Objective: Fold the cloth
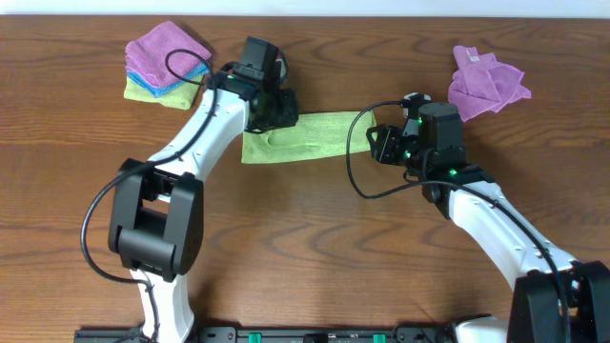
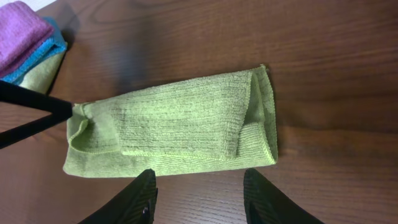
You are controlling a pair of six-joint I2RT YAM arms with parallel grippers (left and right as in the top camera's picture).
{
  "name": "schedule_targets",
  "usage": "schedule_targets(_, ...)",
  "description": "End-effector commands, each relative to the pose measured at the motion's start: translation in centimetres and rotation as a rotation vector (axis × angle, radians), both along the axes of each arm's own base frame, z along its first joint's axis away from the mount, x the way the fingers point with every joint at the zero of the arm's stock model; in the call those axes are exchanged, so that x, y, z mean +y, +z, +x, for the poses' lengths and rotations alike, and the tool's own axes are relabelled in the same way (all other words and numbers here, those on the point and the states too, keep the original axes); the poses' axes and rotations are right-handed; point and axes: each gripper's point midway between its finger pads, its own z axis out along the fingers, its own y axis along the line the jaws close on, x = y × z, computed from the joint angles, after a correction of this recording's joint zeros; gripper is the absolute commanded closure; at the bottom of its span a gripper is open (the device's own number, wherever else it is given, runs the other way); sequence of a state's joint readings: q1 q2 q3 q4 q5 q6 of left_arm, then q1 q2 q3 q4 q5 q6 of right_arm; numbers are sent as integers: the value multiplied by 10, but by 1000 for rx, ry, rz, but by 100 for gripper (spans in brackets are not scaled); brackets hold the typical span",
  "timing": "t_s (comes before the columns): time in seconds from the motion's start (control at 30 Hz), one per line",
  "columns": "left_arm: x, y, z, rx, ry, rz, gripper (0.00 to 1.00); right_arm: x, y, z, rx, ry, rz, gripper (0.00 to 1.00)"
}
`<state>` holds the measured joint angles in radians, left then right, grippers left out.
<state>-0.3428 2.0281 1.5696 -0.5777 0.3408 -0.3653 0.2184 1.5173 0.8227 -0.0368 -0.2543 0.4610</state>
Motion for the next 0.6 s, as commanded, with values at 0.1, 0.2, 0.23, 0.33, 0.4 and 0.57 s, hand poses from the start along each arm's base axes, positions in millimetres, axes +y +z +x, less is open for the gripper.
schedule_targets(0.1,3,-39,1,44,-10,87,70,9,-1,-4,20,28,33,55)
schedule_targets(0.2,5,-56,-3,83,-11,104,73,9,-2,-5,26,30,33,55)
schedule_targets(0.23,8,-60,-4,91,-6,119,74,9,-2,-5,26,30,33,56)
schedule_targets(0.33,23,-66,-5,91,12,207,76,9,-2,-5,26,30,33,56)
schedule_targets(0.4,34,-68,-10,99,-1,268,78,9,-2,-5,26,30,33,56)
schedule_targets(0.57,61,-73,-23,150,11,399,83,9,-2,-5,25,31,32,57)
